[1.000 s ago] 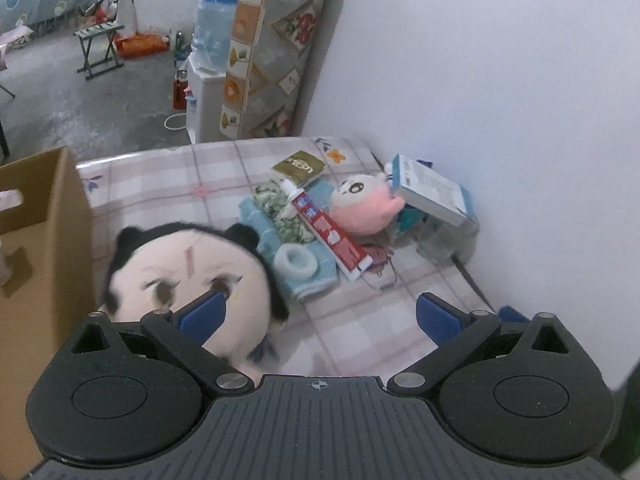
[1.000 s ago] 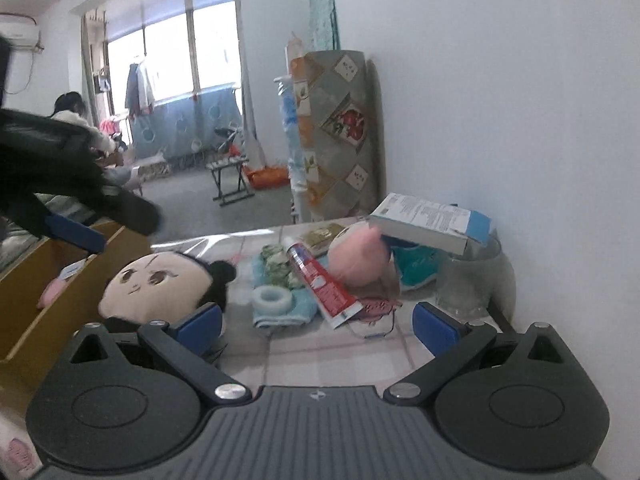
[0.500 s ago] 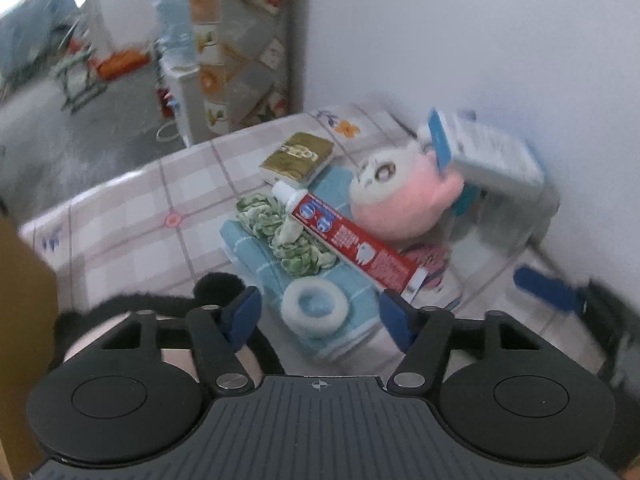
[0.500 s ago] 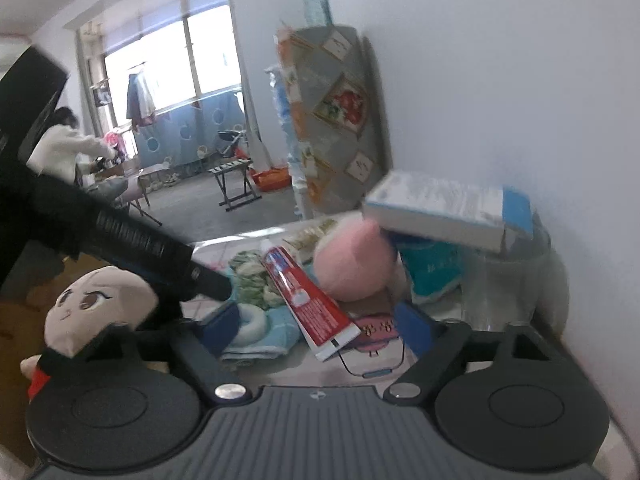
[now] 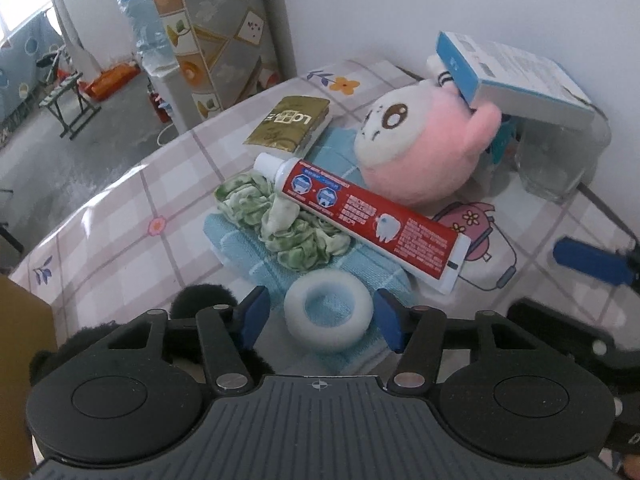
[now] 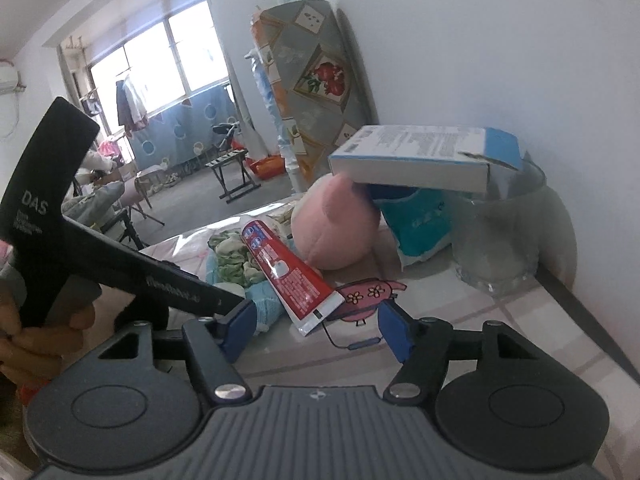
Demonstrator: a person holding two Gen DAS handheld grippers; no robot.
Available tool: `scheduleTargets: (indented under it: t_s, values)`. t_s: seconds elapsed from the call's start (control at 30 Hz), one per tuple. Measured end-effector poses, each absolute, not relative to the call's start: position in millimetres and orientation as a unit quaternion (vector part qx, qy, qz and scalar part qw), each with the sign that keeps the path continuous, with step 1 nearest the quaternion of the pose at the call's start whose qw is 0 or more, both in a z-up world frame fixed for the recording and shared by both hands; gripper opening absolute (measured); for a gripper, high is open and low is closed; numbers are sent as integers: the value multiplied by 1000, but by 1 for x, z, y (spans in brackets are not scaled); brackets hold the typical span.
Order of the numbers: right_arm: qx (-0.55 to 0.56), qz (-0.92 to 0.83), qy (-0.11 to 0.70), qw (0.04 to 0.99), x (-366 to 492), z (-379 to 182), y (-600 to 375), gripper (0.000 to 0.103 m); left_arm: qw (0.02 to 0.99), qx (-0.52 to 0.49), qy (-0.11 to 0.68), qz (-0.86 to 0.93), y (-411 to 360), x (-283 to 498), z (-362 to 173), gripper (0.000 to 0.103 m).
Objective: Organize soft objects
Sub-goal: 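Grasp the red toothpaste tube with the right gripper while the left approaches the white tape roll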
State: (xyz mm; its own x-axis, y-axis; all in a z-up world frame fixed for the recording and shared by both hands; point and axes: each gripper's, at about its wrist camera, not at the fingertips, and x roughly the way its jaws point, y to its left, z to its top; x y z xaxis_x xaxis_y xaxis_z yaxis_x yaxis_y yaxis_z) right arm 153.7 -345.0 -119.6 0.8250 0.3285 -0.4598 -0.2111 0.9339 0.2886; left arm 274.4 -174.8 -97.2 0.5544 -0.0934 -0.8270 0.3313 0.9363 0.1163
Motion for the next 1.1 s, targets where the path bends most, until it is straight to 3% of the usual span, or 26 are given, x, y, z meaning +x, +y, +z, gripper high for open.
scheduleTargets:
  t_s: [0.3, 0.7, 1.1]
  values:
    - [38, 205, 309, 928, 199, -121, -332, 66, 873, 144, 449, -123, -175, 269, -95, 48]
    - [-61, 252, 339, 904, 247, -137, -304, 64, 883, 81, 442, -133, -150, 258, -66, 47]
    - [-63, 241, 368, 896, 235, -129, -301, 61, 893, 44, 429, -132, -134, 241, -47, 47]
